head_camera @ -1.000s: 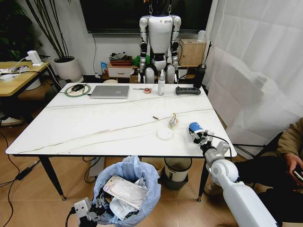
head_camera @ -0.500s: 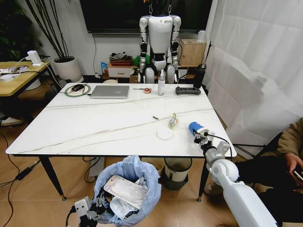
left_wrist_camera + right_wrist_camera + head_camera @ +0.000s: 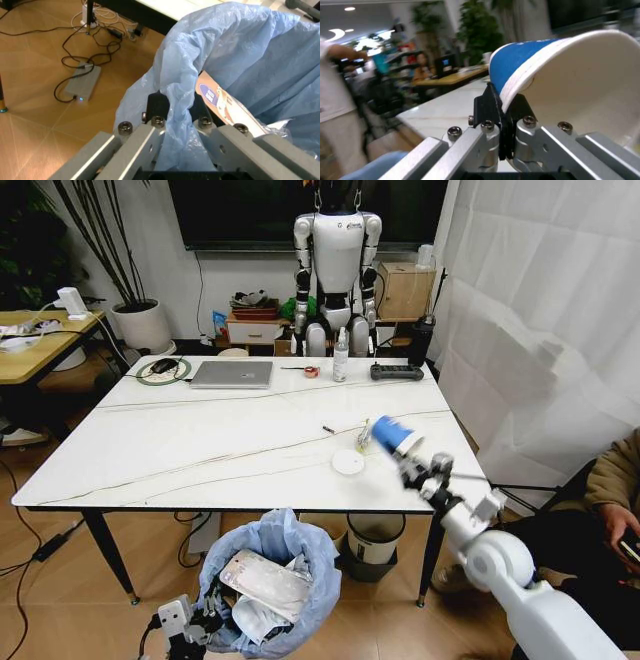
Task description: Pick up the trash bin and place the trash from the table into it.
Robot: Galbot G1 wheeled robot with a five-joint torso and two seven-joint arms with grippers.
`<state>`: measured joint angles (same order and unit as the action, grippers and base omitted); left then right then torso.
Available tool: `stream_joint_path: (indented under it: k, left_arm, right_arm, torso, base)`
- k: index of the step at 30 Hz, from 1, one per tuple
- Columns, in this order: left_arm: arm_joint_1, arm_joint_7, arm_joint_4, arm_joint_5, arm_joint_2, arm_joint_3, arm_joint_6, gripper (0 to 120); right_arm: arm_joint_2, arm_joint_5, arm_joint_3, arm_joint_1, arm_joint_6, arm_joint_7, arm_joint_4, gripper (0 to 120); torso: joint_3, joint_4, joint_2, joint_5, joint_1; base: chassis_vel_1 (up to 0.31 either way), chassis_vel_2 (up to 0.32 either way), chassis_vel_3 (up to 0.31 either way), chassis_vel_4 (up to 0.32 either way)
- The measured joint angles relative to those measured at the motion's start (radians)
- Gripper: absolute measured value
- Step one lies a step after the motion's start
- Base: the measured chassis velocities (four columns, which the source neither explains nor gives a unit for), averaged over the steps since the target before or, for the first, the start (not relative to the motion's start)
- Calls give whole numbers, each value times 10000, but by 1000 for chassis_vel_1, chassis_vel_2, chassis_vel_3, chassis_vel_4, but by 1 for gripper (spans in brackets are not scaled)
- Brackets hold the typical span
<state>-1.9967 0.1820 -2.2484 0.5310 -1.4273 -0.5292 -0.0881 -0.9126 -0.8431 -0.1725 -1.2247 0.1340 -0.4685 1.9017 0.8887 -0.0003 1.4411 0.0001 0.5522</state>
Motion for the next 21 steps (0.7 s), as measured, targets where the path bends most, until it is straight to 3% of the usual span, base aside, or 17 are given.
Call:
stream_joint_path:
  k: [5,6,11,21]
  left_arm:
    - [-52,31,-186,-79,-4,4,-41,0]
    - [-52,31,-186,-79,-4,4,-41,0]
    - [-25,52,-196,-140,-18,2,-85,0]
    - [-21,70,-261,-143,-82,19,-100,0]
  right_arm:
    - [388,309,1842,369,222,-505,963,0]
    - [388,309,1842,369,222,-505,963,0]
    - [571,892,3898,1240,382,-638,852,0]
    - [314,1358,4701,1804,312,-278,50,0]
  torso:
    - [0,3,0,-2,0]
    - [0,3,0,-2,0]
    - [1,4,0,-2,0]
    - [2,3,0,-1,1]
  base:
    - [0,0,0,0]
    - [0,0,0,0]
    - [0,0,0,0]
    - [0,0,0,0]
